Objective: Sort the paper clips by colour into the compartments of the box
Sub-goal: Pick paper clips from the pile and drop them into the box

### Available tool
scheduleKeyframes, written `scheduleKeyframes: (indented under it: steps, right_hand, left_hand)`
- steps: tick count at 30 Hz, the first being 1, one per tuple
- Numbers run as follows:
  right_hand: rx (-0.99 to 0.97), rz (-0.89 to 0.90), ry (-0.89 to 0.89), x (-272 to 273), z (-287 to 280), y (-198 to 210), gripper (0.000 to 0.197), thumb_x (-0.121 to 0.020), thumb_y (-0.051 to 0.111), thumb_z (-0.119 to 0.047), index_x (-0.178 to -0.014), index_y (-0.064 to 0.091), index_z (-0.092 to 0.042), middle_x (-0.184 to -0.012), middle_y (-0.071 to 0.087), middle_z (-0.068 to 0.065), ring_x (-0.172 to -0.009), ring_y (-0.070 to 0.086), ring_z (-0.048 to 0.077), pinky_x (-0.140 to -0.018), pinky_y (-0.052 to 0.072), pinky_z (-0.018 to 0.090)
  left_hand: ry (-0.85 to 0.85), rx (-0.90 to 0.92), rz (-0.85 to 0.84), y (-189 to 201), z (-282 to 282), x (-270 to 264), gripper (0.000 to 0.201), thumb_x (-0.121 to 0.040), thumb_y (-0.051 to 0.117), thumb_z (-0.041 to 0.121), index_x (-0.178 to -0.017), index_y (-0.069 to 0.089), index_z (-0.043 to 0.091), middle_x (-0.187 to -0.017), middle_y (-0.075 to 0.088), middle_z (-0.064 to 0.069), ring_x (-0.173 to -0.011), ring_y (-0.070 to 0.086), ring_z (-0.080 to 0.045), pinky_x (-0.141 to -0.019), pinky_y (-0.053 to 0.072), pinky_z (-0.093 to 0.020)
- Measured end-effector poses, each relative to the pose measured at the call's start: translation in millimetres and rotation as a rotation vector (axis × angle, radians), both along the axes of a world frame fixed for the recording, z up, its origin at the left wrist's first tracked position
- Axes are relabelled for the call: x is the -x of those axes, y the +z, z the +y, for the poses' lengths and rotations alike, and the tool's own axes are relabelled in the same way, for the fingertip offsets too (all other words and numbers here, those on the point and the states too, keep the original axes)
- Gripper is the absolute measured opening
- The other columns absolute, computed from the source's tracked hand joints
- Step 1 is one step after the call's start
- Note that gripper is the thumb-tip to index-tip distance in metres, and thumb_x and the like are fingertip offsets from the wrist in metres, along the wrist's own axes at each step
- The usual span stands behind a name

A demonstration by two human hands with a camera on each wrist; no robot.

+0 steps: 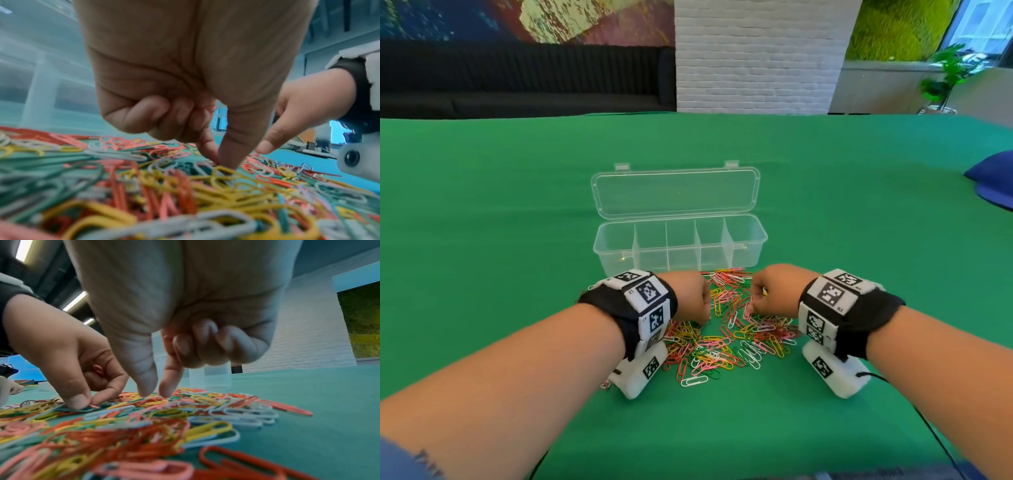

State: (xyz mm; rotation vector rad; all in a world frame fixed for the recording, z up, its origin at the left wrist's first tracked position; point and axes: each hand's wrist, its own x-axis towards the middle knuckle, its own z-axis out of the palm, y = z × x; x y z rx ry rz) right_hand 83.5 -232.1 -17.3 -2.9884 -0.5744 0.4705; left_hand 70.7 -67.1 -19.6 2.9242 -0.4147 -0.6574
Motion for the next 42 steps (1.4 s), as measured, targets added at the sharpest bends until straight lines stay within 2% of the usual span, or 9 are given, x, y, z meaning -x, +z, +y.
scheduleKeyframes:
  steps: [6, 9, 13, 18, 25, 30, 35, 39, 42]
  right_hand:
    - [0.061, 0.081, -0.06, -6.2, 5.2, -4.8, 0.036, -0.078, 0.065, -0.054, -0.082, 0.057, -0.019, -0.071, 0.047, -0.002, -0.071, 0.046, 0.016, -0.058, 0.035, 0.023]
    - [0.107, 0.075, -0.059, -12.3, 12.8, -8.7, 0.029, -0.079, 0.067, -0.042, -0.075, 0.05, -0.019, -0.061, 0.038, -0.004, -0.063, 0.04, 0.016, -0.052, 0.03, 0.022]
    - [0.106, 0.065, -0.042, -15.6, 17.2, -7.7, 0.011, -0.084, 0.059, -0.023, -0.075, 0.054, -0.018, -0.067, 0.048, -0.002, -0.057, 0.041, 0.011, -0.049, 0.033, 0.018]
    - [0.023, 0.063, 0.0, -19.9, 9.8, 5.2, 0.008, -0.086, 0.055, -0.021, -0.079, 0.059, -0.021, -0.064, 0.05, -0.009, -0.055, 0.042, 0.004, -0.049, 0.031, 0.016]
    - [0.052, 0.183, 0.154, -19.3, 9.9, 11.1, 0.011, -0.08, 0.068, -0.024, -0.083, 0.058, -0.028, -0.054, 0.051, -0.013, -0.052, 0.04, 0.001, -0.05, 0.03, 0.016]
    - [0.172, 0.177, 0.094, -15.2, 15.5, -6.1, 0.035, -0.078, 0.066, -0.051, -0.073, 0.049, -0.021, -0.064, 0.047, -0.008, -0.062, 0.045, 0.011, -0.053, 0.035, 0.021]
    - [0.103, 0.209, 0.072, -16.7, 11.8, -9.9, 0.029, -0.081, 0.067, -0.042, -0.067, 0.049, -0.023, -0.065, 0.049, -0.008, -0.06, 0.044, 0.007, -0.054, 0.037, 0.02]
    - [0.035, 0.2, 0.088, -13.4, 8.6, -8.1, 0.025, -0.081, 0.069, -0.035, -0.067, 0.052, -0.024, -0.064, 0.049, -0.01, -0.06, 0.045, 0.007, -0.055, 0.037, 0.02]
    - [-0.099, 0.169, 0.058, -14.3, -0.1, 0.5, 0.026, -0.081, 0.069, -0.034, -0.065, 0.051, -0.025, -0.061, 0.048, -0.011, -0.059, 0.043, 0.005, -0.059, 0.037, 0.021]
  left_hand:
    - [0.022, 0.009, 0.047, -1.0, 4.9, -2.0, 0.013, -0.091, 0.049, 0.022, -0.078, 0.053, 0.019, -0.069, 0.048, 0.004, -0.06, 0.042, -0.01, -0.053, 0.037, -0.019]
    - [0.058, 0.098, 0.056, 3.7, 7.6, -3.4, 0.018, -0.092, 0.045, 0.022, -0.076, 0.05, 0.016, -0.071, 0.047, 0.0, -0.059, 0.04, -0.013, -0.053, 0.036, -0.022]
    - [0.162, 0.322, 0.093, 9.8, 15.6, -9.0, 0.017, -0.093, 0.039, 0.017, -0.081, 0.048, 0.012, -0.074, 0.052, -0.002, -0.058, 0.044, -0.012, -0.054, 0.039, -0.021]
    - [0.346, 0.727, 0.266, 13.0, 24.9, -14.3, 0.019, -0.09, 0.037, 0.001, -0.076, 0.041, 0.013, -0.065, 0.054, -0.004, -0.051, 0.046, -0.011, -0.045, 0.037, -0.018]
    - [0.399, 0.874, 0.325, 7.2, 34.6, -19.6, 0.029, -0.091, 0.034, 0.002, -0.096, 0.058, 0.018, -0.06, 0.044, 0.001, -0.051, 0.036, -0.009, -0.046, 0.028, -0.019]
    - [0.49, 0.981, 0.42, 3.6, 33.9, -17.0, 0.027, -0.098, 0.037, 0.016, -0.08, 0.057, 0.014, -0.06, 0.039, 0.002, -0.047, 0.035, -0.007, -0.044, 0.028, -0.016]
    - [0.587, 1.16, 0.599, 4.6, 37.6, -16.9, 0.053, -0.1, 0.025, 0.046, -0.087, 0.061, 0.008, -0.067, 0.052, -0.004, -0.056, 0.048, -0.011, -0.047, 0.043, -0.017]
    - [0.59, 1.117, 0.559, 2.1, 35.9, -16.1, 0.061, -0.099, 0.021, 0.05, -0.095, 0.062, 0.005, -0.073, 0.057, -0.007, -0.063, 0.052, -0.015, -0.053, 0.046, -0.021]
    - [0.529, 0.902, 0.438, 3.7, 28.6, -13.9, 0.05, -0.1, 0.029, 0.046, -0.086, 0.061, 0.01, -0.07, 0.051, -0.002, -0.058, 0.046, -0.012, -0.053, 0.037, -0.021]
